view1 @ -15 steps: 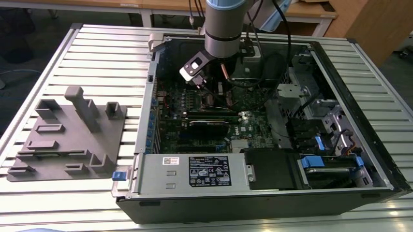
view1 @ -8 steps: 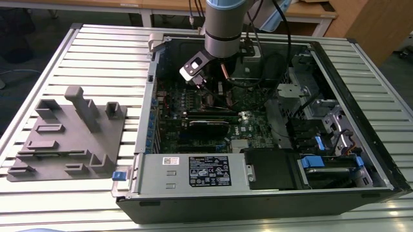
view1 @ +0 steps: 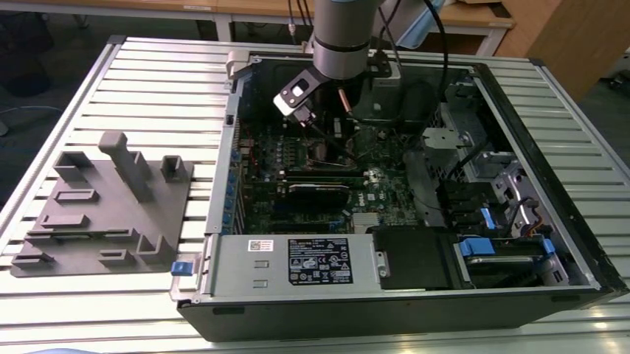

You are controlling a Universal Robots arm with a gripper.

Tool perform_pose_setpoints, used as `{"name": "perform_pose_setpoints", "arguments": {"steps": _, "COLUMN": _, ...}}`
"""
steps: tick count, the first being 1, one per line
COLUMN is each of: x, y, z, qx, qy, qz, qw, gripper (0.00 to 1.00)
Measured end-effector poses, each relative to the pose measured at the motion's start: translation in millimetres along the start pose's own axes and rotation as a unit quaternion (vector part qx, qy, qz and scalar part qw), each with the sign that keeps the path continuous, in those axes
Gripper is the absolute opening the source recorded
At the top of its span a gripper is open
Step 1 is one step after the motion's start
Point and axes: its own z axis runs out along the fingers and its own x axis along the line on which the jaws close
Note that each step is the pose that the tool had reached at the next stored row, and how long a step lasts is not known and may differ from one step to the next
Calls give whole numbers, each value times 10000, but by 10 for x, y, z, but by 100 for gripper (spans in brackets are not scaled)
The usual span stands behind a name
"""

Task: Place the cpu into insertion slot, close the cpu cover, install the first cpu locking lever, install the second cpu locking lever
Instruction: 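Place the cpu into insertion slot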

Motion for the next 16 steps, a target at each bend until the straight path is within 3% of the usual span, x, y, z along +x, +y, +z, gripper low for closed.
{"name": "perform_pose_setpoints", "arguments": {"steps": 3, "x": 0, "y": 2, "z": -40, "qx": 0, "qy": 0, "qz": 0, "qw": 10000, "gripper": 61}}
{"name": "perform_pose_setpoints", "arguments": {"steps": 13, "x": 0, "y": 2, "z": -44, "qx": 0, "qy": 0, "qz": 0, "qw": 10000, "gripper": 61}}
{"name": "perform_pose_setpoints", "arguments": {"steps": 15, "x": 0, "y": 2, "z": -45, "qx": 0, "qy": 0, "qz": 0, "qw": 10000, "gripper": 60}}
{"name": "perform_pose_setpoints", "arguments": {"steps": 16, "x": 0, "y": 2, "z": -46, "qx": 0, "qy": 0, "qz": 0, "qw": 10000, "gripper": 53}}
